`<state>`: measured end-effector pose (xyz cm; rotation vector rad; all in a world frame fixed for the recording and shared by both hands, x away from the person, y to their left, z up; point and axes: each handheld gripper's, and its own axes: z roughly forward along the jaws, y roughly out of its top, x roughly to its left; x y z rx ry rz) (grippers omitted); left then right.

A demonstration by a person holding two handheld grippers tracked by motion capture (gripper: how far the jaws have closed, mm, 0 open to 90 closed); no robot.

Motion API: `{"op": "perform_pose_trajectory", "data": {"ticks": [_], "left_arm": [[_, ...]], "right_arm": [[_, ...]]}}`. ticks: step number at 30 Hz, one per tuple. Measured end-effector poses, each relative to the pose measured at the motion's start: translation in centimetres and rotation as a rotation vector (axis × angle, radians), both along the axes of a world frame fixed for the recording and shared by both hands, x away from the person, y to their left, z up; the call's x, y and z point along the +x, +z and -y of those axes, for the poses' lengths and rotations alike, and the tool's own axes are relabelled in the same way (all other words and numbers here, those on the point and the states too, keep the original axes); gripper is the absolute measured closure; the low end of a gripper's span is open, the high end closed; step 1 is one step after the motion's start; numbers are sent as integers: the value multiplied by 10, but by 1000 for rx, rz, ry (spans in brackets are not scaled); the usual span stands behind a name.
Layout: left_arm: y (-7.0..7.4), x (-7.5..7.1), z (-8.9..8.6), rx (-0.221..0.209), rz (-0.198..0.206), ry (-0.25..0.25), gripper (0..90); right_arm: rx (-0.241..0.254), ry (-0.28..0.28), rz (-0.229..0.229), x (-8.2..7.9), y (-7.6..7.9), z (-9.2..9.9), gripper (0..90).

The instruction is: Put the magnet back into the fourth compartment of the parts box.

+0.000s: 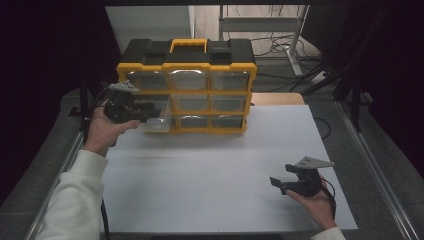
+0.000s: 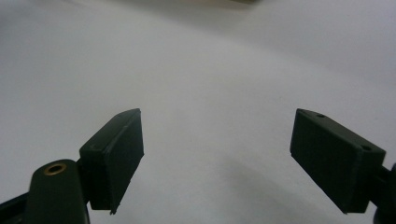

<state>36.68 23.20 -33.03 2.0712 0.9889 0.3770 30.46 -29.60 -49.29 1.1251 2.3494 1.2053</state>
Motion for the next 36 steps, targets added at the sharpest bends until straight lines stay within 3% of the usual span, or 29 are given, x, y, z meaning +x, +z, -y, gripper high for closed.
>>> {"op": "perform_pose_trajectory", "data": {"ticks": [14,20,33,34,36], "left_arm": [[-7,21,-2,49,17,89,621],[-17,32,-2,79,-6,125,620],[-26,34,-1,66,4,157,611],[-27,34,0,69,17,162,559],[-29,33,1,67,27,163,328]], "right_arm": [[-4,-3,-4,0,-1,0,178],[-9,-4,-8,0,-1,0,178],[-17,-3,-9,0,-1,-1,179],[-17,-4,-8,0,-1,-1,179],[-17,-4,-8,0,-1,0,178]]}}
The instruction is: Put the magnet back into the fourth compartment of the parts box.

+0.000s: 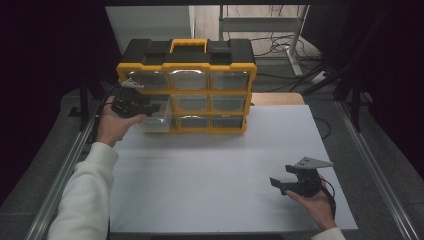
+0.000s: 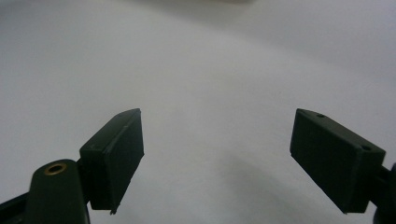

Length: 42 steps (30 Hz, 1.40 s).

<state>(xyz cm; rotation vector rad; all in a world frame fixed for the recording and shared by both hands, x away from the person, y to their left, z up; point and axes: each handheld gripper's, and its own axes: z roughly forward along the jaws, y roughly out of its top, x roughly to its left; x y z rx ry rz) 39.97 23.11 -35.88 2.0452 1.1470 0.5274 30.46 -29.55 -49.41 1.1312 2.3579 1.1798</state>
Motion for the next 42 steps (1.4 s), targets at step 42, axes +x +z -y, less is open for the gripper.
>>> {"op": "perform_pose_trajectory", "data": {"ticks": [42], "left_arm": [[-12,-94,1,-113,76,-114,168]], "right_arm": [[17,16,20,0,2,0,176]]}}
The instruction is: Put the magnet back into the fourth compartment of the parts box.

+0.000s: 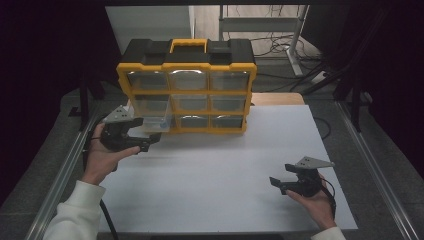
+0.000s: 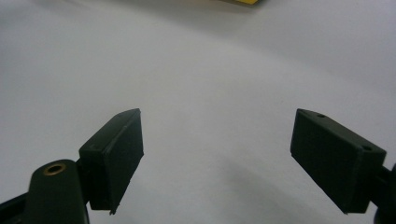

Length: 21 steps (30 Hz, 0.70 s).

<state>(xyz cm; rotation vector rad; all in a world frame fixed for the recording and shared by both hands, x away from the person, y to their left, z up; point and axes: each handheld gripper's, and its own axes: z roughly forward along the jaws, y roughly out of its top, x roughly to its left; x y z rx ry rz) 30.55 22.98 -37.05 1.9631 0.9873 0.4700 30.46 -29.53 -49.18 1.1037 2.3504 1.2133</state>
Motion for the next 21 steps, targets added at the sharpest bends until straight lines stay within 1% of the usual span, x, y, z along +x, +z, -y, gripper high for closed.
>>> {"op": "perform_pose_trajectory", "data": {"ticks": [3,6,9,11,15,21], "left_arm": [[-2,-4,2,3,-2,-10,177],[-5,-7,4,8,-13,-12,180],[-11,-8,8,6,-24,-14,184],[-15,-9,10,13,-29,-17,186],[-23,-9,13,10,-45,-23,194],[-37,-5,15,15,-82,-23,204]], "right_arm": [[0,-1,-1,0,0,0,176],[0,-1,-1,0,0,0,176],[0,-1,-1,0,0,0,176],[-1,-1,-1,0,0,0,176],[-2,1,0,0,0,0,176],[-2,0,-1,0,0,0,176]]}}
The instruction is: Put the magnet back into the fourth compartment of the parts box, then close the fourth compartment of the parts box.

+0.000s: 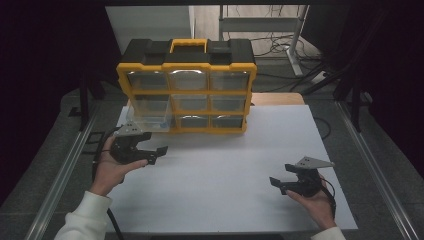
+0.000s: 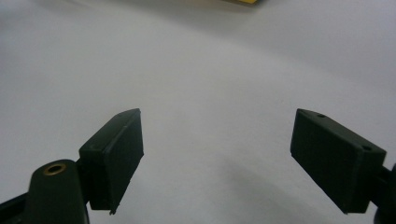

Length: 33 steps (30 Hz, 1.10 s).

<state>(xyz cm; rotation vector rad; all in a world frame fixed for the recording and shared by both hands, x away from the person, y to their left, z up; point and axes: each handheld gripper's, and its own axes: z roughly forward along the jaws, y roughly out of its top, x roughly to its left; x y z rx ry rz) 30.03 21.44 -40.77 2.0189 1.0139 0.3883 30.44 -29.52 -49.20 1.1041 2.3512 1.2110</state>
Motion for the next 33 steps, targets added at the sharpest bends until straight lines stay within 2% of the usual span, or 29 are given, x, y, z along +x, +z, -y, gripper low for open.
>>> {"op": "perform_pose_trajectory", "data": {"ticks": [18,24,28,33], "left_arm": [[-27,10,-8,25,-56,61,231],[-30,14,-6,31,-66,51,233],[-31,16,-6,40,-73,62,235],[-31,16,-7,45,-62,76,234]], "right_arm": [[-7,1,-5,0,-1,-1,176],[-9,1,-5,0,-1,-1,177],[-9,-1,-6,0,-1,-1,177],[-12,1,-5,0,-1,-1,177]]}}
